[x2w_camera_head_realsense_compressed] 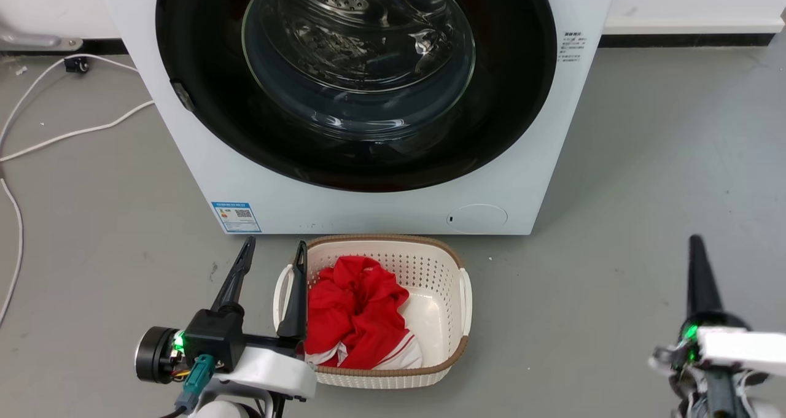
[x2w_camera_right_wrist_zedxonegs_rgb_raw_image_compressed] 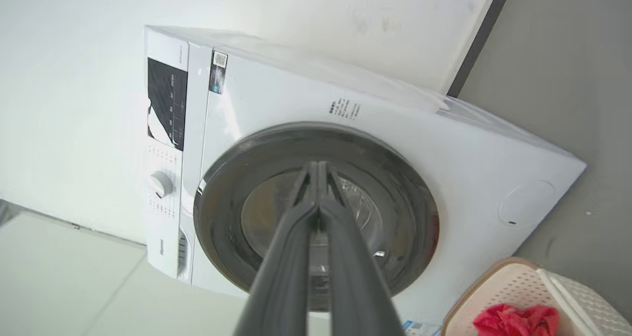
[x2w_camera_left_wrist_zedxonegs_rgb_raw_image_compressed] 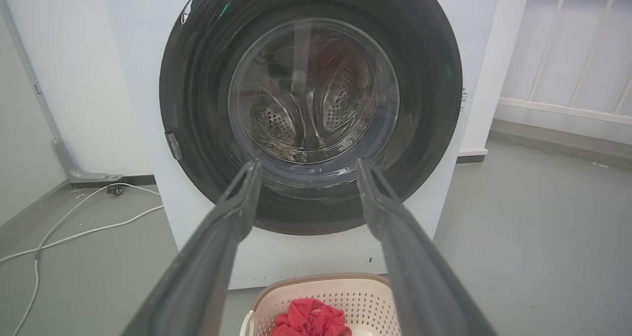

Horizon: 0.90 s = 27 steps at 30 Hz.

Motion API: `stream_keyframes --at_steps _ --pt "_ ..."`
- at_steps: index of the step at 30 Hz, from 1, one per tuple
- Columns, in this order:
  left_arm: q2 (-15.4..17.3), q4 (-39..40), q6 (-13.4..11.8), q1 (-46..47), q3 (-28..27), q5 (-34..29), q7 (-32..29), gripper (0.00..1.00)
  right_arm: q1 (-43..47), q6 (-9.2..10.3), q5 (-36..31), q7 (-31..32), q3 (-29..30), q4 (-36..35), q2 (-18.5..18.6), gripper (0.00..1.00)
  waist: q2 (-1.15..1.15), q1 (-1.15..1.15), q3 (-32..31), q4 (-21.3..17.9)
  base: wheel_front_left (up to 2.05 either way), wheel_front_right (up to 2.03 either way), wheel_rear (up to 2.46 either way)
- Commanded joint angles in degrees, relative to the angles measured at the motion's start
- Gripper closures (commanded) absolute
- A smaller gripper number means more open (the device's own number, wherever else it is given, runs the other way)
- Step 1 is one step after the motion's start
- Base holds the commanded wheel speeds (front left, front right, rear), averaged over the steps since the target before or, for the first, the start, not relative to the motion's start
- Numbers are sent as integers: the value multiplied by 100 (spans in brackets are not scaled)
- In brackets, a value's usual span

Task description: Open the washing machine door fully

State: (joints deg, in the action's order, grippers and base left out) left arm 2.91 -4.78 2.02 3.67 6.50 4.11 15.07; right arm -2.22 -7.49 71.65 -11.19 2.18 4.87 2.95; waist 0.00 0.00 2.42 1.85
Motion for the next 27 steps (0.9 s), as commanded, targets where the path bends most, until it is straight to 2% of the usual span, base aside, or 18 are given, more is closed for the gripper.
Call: stream_keyframes --at_steps 1,3,7,10,14,22,27 --pt "-2 30 11 46 -24 21 15 0 -174 0 383 -23 90 15 -12 100 0 0 60 -17 0 0 0" --pt "-3 52 4 98 -29 56 15 0 -368 0 1096 25 253 79 -12 100 0 0 128 -31 0 0 0" --pt "-2 120 -28 197 -18 100 15 0 -862 0 1998 123 687 275 -5 100 0 0 335 -39 0 0 0" --pt "-3 186 -38 303 0 120 15 0 -1321 0 2477 200 996 553 205 100 0 0 530 -26 0 0 0" --pt "-3 244 -26 429 7 150 15 0 -2071 0 2886 380 1115 1145 641 100 0 0 770 -4 0 0 0" --pt "-3 328 15 668 14 159 15 0 -3636 0 3146 950 678 2436 1649 100 0 0 1191 104 0 0 0" --pt "-2 408 32 804 28 161 15 0 -4687 0 3073 1562 46 3215 2141 100 0 0 1434 165 0 0 0"
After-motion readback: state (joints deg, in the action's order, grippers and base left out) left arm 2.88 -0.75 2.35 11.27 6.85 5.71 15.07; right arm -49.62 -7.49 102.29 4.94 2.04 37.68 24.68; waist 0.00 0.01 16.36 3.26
